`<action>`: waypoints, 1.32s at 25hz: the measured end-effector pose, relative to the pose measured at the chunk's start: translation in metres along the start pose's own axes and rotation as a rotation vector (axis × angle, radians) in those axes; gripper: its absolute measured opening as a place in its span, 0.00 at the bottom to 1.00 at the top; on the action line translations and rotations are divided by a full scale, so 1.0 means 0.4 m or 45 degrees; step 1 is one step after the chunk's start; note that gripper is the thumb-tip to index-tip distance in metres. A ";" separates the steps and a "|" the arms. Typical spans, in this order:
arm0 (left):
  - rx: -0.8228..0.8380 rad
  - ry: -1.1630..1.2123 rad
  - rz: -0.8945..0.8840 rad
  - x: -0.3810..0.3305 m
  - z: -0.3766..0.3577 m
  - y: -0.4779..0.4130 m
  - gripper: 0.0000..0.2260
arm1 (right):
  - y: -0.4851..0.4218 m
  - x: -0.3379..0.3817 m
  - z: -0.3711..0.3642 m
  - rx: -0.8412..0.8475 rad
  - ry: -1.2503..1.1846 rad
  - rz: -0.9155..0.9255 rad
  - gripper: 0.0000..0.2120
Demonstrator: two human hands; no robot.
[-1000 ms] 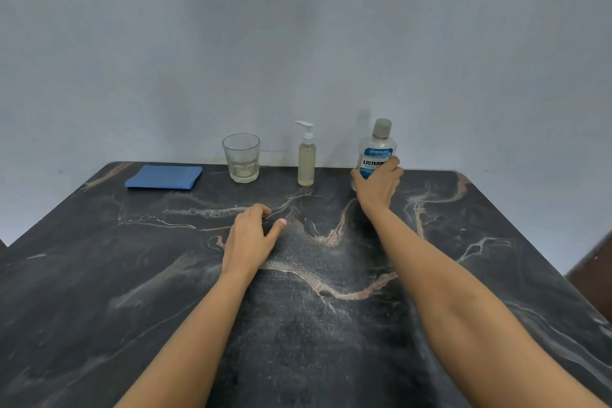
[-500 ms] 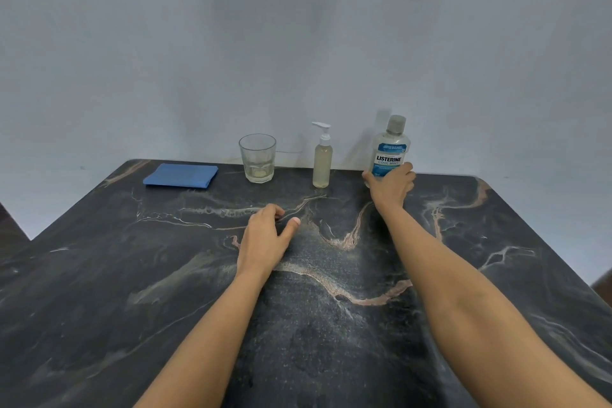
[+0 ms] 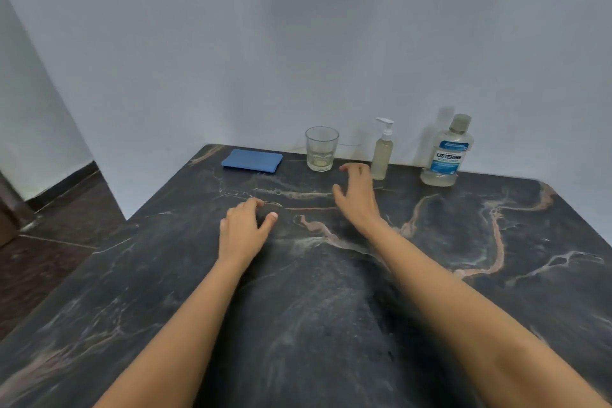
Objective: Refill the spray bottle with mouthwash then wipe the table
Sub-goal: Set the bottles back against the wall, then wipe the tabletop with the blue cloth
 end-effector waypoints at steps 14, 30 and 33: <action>-0.062 -0.100 -0.015 0.117 0.023 -0.012 0.20 | -0.280 0.225 -0.470 0.453 0.540 0.349 0.15; 0.043 -0.030 -0.073 0.028 0.049 0.066 0.12 | 0.000 0.268 -0.078 0.025 0.176 0.181 0.09; 0.011 0.068 0.002 -0.014 0.054 0.165 0.11 | 0.118 0.233 0.064 -0.017 -0.049 0.094 0.08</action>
Point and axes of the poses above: each hand's wrist, its own y-axis away from the middle knuckle, its own z-axis out of the back of the hand, x = y × z, the point moved 9 cm from there along -y, towards the middle knuckle, and after that the axes turned 6 degrees about x, right-handed, at the moved point
